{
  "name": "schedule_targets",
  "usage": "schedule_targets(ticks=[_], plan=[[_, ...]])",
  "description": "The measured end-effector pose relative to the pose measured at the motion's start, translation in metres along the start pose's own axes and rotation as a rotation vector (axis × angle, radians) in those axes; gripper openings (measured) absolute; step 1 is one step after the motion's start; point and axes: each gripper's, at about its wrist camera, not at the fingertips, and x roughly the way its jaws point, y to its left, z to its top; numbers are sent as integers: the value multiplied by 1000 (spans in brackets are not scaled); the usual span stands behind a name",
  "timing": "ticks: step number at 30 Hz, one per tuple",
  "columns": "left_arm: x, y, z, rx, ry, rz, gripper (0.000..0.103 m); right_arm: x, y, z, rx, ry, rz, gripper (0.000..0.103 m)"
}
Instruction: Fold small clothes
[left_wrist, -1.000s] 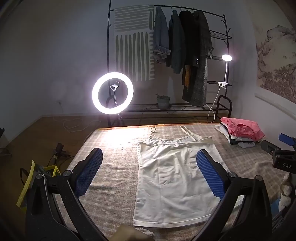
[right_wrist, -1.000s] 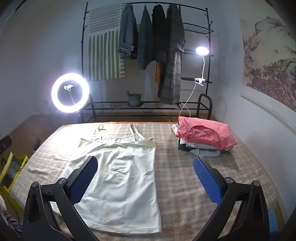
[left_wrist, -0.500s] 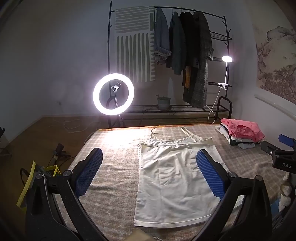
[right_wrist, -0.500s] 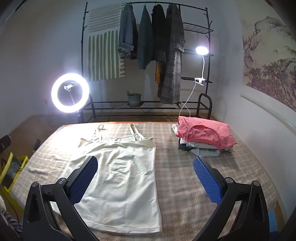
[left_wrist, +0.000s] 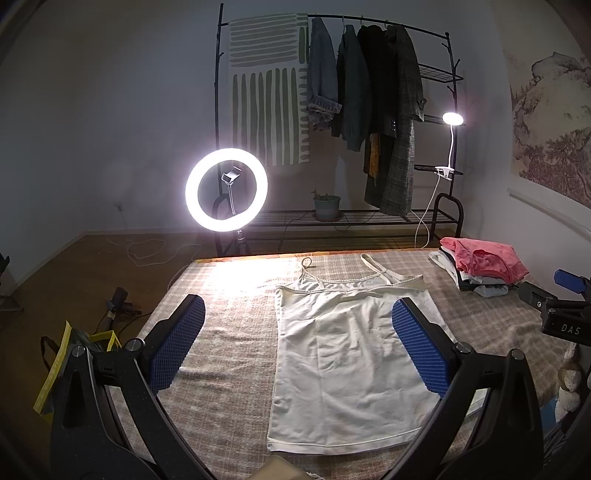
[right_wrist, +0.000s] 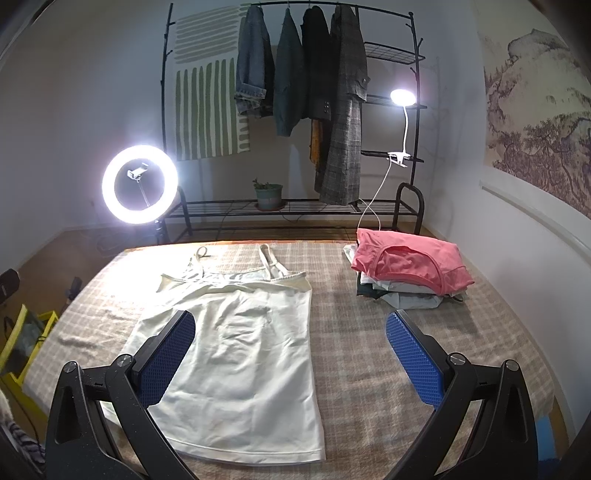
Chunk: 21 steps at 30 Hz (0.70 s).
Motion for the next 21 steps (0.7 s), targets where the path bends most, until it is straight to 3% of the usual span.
schedule_targets(ticks=[21], plan=[[0,0,-1,1,-2,1,103,1,1,0,0,1,0,103]])
